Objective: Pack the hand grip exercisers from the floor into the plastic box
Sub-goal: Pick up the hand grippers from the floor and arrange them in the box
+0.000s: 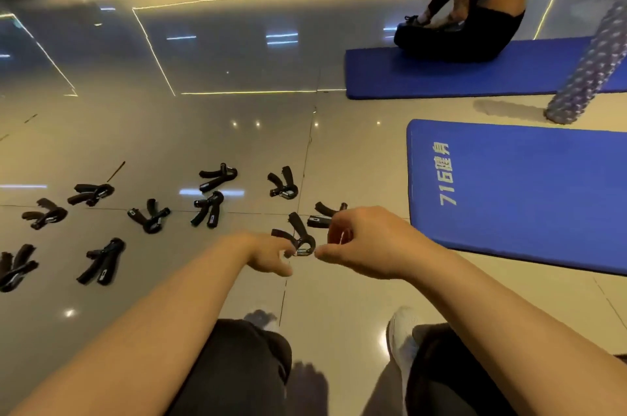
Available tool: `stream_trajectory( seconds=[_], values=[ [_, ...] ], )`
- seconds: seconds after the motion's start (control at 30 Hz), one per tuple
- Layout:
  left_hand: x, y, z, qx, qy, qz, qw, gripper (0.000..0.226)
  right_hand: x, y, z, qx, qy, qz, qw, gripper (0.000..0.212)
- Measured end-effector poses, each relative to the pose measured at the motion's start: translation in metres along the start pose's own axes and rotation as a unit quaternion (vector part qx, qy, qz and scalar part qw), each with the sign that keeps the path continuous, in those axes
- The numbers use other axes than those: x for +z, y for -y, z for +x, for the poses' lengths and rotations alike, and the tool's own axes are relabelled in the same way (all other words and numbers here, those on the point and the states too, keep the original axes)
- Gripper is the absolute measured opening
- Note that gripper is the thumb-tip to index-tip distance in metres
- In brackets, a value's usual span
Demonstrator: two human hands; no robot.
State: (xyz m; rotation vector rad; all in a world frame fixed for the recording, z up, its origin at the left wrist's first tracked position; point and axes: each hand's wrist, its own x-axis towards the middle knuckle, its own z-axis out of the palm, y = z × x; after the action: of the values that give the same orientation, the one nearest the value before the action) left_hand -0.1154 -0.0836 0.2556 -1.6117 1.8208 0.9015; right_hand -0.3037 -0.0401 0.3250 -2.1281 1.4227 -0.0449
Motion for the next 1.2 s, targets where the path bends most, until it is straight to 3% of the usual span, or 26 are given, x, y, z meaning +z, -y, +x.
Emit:
stream_trajectory(
  seconds=[0.07,0.1,0.27,0.5,0.63,0.7,0.77,0.83,0.93,1.03,1.2],
  values=[
    [-0.005,0.009,0.01,-0.046,0.148,0.0,0.988,0.059,-0.002,-0.013,0.022,0.037,0.105,-0.097,0.989,0.035],
    [-0.01,0.014,0.017,-0.052,0.156,0.01,0.986,0.06,-0.003,-0.022,0.033,0.045,0.137,-0.14,0.98,0.037],
    [-0.041,0.03,0.06,0.073,-0.037,-0.023,0.996,0.058,0.009,-0.042,0.082,-0.011,0.184,-0.251,0.95,0.041],
    [-0.063,0.064,0.128,0.07,0.046,0.064,0.994,0.058,0.031,-0.045,0.159,-0.071,0.239,-0.263,0.932,0.044],
    [-0.052,0.089,0.202,0.06,-0.02,0.022,0.998,0.055,0.044,-0.064,0.217,-0.064,0.272,-0.224,0.933,0.046],
    [-0.034,0.102,0.238,0.051,-0.019,-0.019,0.998,0.057,0.056,-0.092,0.245,-0.048,0.242,-0.258,0.934,0.043],
    [-0.012,0.116,0.27,0.038,-0.038,-0.039,0.998,0.067,0.083,-0.129,0.269,-0.062,0.203,-0.371,0.904,0.039],
    [0.013,0.129,0.297,0.021,-0.099,-0.027,0.994,0.074,0.121,-0.163,0.281,-0.084,0.223,-0.435,0.868,0.048],
    [0.053,0.14,0.32,0.032,-0.168,-0.048,0.984,0.076,0.172,-0.195,0.293,-0.071,0.203,-0.35,0.912,0.076],
    [0.096,0.145,0.332,0.061,-0.207,-0.034,0.976,0.088,0.192,-0.211,0.326,-0.084,0.106,-0.272,0.953,0.067],
    [0.112,0.152,0.33,0.102,-0.263,-0.006,0.959,0.094,0.211,-0.222,0.359,-0.067,0.09,-0.165,0.98,0.062]
  ],
)
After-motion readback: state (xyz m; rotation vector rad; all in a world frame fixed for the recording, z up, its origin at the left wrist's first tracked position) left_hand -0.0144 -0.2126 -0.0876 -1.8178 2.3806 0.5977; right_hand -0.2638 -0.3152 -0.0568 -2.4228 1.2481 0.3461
